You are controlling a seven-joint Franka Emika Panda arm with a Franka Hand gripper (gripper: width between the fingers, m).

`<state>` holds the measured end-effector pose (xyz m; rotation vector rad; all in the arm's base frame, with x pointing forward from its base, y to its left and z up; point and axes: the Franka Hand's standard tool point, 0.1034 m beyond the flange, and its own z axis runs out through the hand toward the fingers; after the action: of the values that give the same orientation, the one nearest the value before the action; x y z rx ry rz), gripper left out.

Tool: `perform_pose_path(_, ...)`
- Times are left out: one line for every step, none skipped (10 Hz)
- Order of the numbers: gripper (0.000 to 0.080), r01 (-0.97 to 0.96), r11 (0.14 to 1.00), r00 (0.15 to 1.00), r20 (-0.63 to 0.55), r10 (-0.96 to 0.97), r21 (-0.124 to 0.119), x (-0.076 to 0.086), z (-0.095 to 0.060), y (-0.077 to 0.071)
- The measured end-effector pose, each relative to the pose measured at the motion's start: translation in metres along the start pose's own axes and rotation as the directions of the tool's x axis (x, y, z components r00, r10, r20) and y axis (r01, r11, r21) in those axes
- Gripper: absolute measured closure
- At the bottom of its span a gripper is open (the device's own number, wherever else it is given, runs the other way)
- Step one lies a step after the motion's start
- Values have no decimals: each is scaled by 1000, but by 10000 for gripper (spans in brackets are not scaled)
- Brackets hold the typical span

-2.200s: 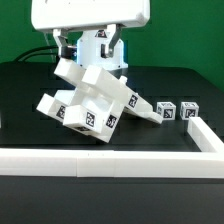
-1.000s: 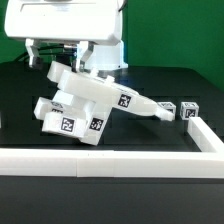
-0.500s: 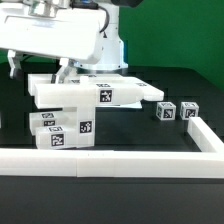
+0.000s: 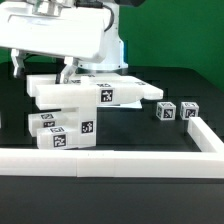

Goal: Assemble chair

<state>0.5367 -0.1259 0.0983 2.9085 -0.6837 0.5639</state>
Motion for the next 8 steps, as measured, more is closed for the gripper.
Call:
perform_pose_path(150, -1, 1000, 1000, -4, 2, 8, 3, -4, -2)
perform_pose_path(150, -2, 1000, 1000, -8, 3, 17, 5, -9, -5)
perform_pose_path(150, -3, 1000, 1000, -9, 3, 25, 7, -14, -8)
perform_pose_path(150, -2, 999, 1000, -11, 2, 35, 10, -19, -9)
perform_pose_path(150, 9, 999, 1000, -5, -9, 46, 12, -24, -11)
perform_pose_path(150, 22, 998, 1000, 6, -22, 57, 14, -27, -14)
perform_pose_path(150, 27, 997, 999, 21, -29, 71, 16, -30, -21)
perform_pose_path(150, 8, 996, 999, 37, -12, 84, 17, -32, -31)
